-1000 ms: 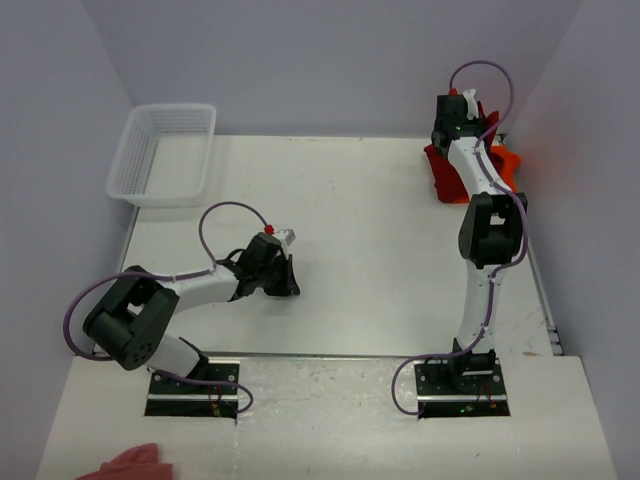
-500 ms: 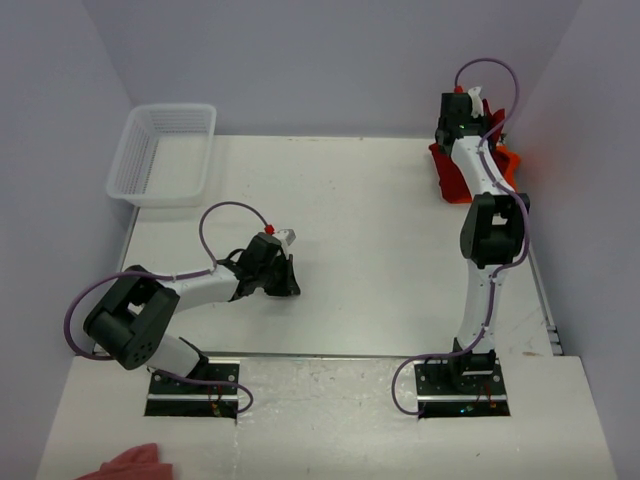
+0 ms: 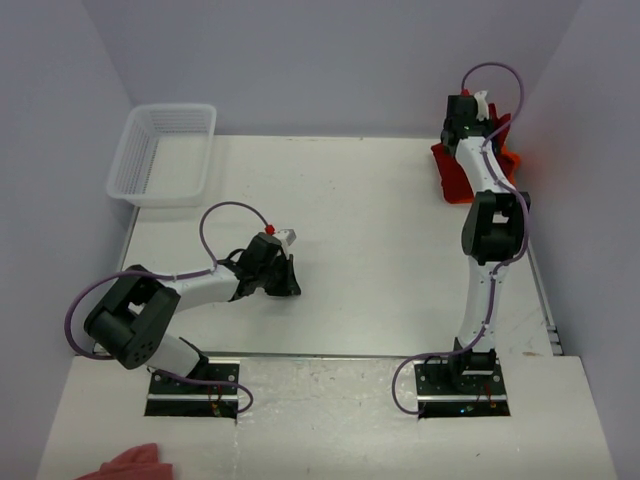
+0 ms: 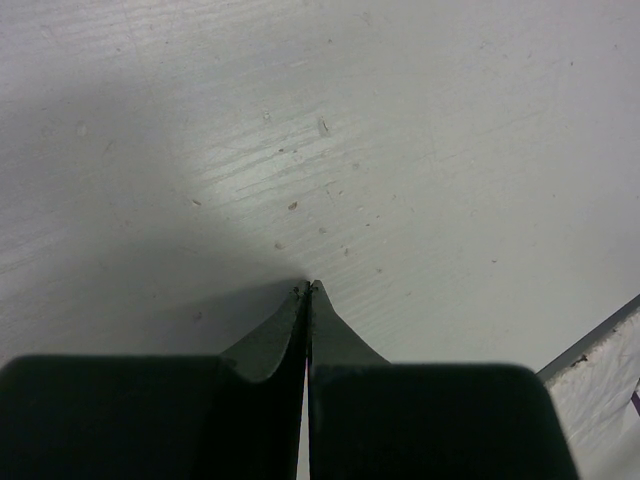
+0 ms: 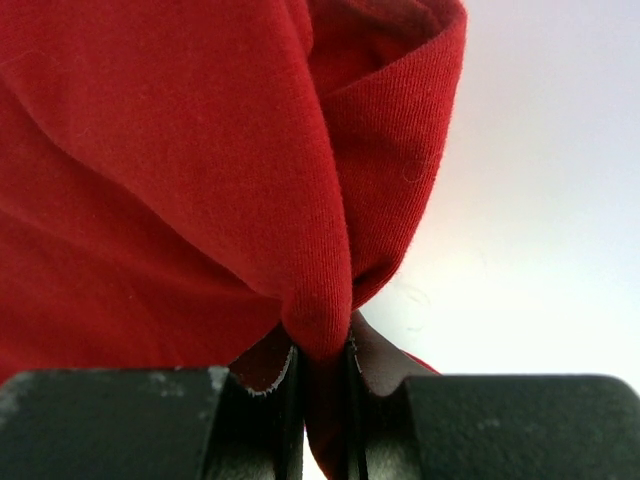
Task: Fold and stack the t-shirts
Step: Put the neatly folded tshirt into the corner of the board with the right arm
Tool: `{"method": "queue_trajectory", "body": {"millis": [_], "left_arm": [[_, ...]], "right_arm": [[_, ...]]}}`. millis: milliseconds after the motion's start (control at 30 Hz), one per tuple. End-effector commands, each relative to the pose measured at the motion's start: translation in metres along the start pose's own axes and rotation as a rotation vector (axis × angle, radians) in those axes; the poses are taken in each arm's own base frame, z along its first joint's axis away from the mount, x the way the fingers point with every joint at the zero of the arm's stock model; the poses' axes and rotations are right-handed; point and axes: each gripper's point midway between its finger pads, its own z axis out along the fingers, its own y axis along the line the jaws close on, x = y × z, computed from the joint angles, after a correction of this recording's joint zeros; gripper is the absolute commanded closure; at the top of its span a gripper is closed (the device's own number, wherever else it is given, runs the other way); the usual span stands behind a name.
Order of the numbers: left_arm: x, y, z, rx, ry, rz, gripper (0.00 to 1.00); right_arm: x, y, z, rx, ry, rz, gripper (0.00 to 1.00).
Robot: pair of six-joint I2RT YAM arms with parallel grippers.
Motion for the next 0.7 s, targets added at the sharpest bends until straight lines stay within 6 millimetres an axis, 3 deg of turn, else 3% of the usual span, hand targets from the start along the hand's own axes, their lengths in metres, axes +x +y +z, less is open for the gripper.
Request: {"method": "queue_trajectory", "body": {"millis": [0, 200, 533, 633, 667], "left_arm": [[0.04, 0.03, 0.002, -0.11, 0.122, 0.005, 1.0], [0.043, 0.031, 0.003, -0.112, 0.134, 0.005, 1.0], [0.049, 0.032, 0.005, -0.116, 0.154, 0.007, 1.0], [0.051, 0.03, 0.006, -0.118, 0.164, 0.012, 1.0], [0.051, 0.03, 0.006, -0.118, 0.165, 0.015, 1.0]], "right_arm": [[0.002, -0.008, 0.02, 0.056, 0.019, 0.035, 1.0], [0.019, 0.004, 0.039, 0.053, 0.063, 0.014, 1.0], [0.025, 0.008, 0.067, 0.113, 0.088, -0.041, 0.99], [0.021, 0.008, 0.072, 0.136, 0.072, -0.031, 0.49], [0.015, 0.006, 0.071, 0.145, 0.061, -0.019, 0.22]]}}
